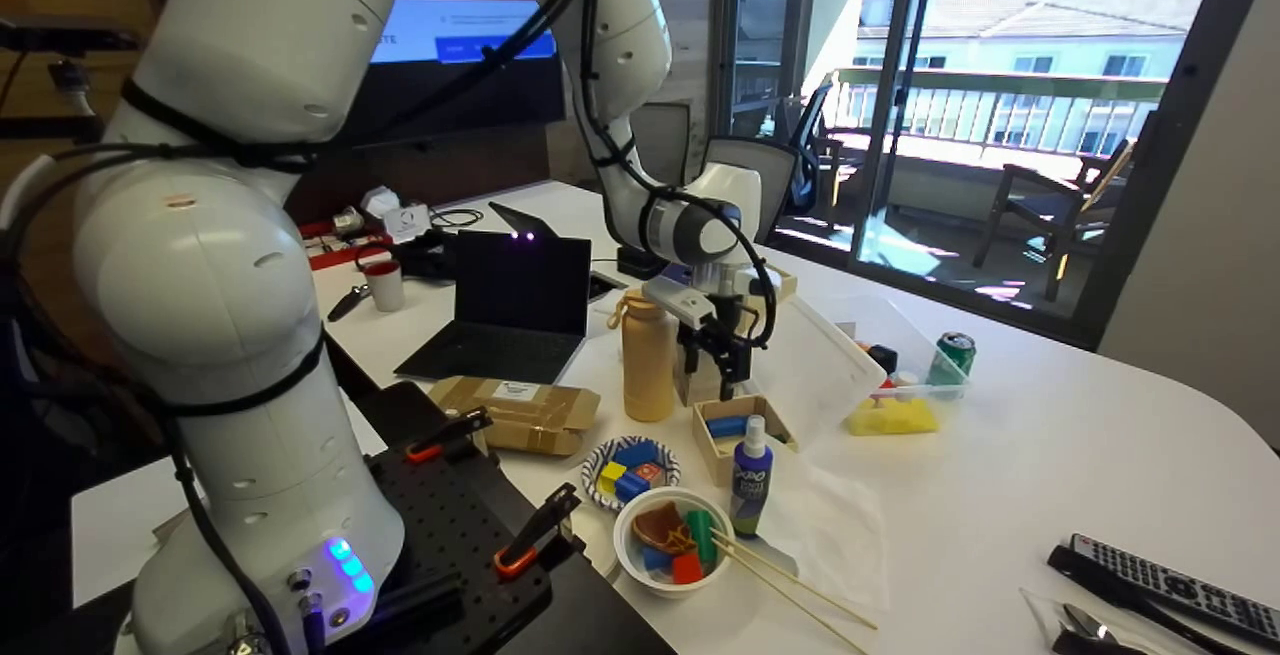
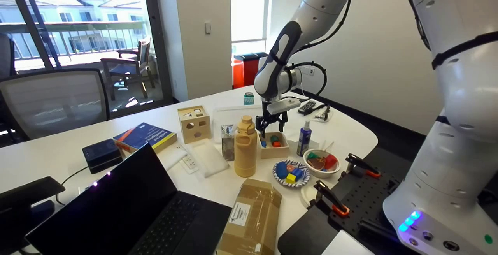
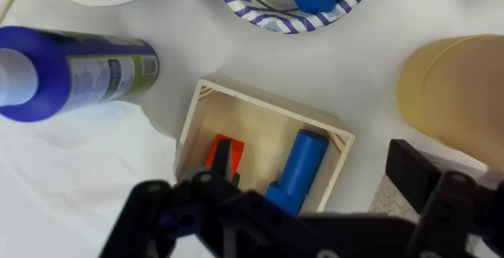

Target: Remove the green block from the wooden box and put it in the clear white bowl

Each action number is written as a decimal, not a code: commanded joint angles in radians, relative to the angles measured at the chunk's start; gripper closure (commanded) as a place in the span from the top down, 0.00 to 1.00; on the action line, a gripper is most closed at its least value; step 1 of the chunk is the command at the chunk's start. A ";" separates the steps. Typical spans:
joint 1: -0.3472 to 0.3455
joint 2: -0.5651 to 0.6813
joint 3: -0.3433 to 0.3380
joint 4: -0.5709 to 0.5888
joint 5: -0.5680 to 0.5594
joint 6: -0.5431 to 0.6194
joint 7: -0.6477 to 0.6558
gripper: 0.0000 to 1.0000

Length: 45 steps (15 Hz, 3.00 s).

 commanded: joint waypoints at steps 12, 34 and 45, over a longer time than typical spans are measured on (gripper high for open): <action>-0.006 0.165 -0.031 0.031 0.133 0.228 0.143 1.00; 0.000 0.330 -0.069 0.243 0.161 0.205 0.165 1.00; 0.053 0.331 -0.118 0.299 0.136 0.031 0.240 1.00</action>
